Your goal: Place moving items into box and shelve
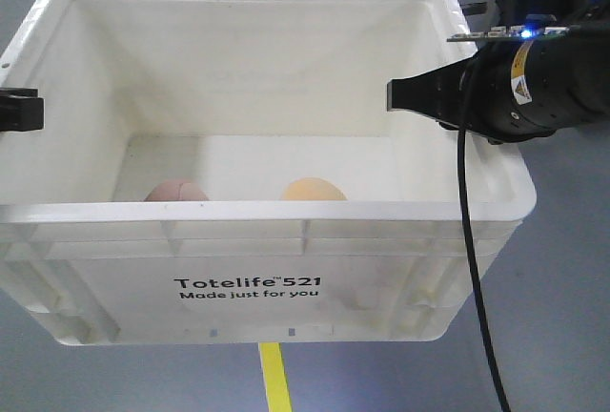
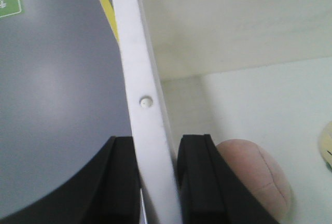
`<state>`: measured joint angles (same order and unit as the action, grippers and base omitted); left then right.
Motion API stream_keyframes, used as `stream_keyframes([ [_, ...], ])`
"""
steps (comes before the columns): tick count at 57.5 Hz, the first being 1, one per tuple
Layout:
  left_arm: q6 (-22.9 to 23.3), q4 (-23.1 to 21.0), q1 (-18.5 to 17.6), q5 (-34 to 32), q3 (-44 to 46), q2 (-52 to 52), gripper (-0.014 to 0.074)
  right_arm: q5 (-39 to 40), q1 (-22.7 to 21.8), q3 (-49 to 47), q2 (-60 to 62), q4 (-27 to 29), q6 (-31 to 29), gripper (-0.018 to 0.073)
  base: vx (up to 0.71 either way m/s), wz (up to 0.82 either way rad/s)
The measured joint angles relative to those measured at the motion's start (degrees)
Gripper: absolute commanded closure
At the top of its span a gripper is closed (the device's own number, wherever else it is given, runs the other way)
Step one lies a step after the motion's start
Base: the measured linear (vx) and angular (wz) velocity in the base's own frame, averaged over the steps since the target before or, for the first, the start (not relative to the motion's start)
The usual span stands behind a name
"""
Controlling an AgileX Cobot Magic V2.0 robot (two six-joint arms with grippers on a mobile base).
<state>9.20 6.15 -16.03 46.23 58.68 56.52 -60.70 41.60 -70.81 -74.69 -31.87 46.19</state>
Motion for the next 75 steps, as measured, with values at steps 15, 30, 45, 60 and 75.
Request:
stream_keyframes([
  [15, 0.0, 0.1, 0.0, 0.0, 0.0, 0.0, 0.0477, 0.1, 0.0, 0.0, 0.0, 0.0, 0.0, 0.0484, 0.35, -0.39],
  [30, 0.0, 0.1, 0.0, 0.0, 0.0, 0.0, 0.0477, 0.1, 0.0, 0.0, 0.0, 0.0, 0.0, 0.0484, 0.30, -0.53],
  [45, 0.0, 0.1, 0.0, 0.0, 0.0, 0.0, 0.0477, 0.1, 0.0, 0.0, 0.0, 0.0, 0.0, 0.0484, 0.25, -0.70],
  [60, 0.0, 0.0, 0.0, -0.2, 0.0, 0.0, 0.0477, 0.0, 0.0, 0.0, 0.0, 0.0, 0.0, 0.0484, 0.23, -0.79],
  [75, 0.0, 0.1, 0.0, -0.2, 0.0, 0.0, 0.0477, 0.0, 0.0, 0.0, 0.0, 0.0, 0.0, 0.0484, 0.22, -0.77],
])
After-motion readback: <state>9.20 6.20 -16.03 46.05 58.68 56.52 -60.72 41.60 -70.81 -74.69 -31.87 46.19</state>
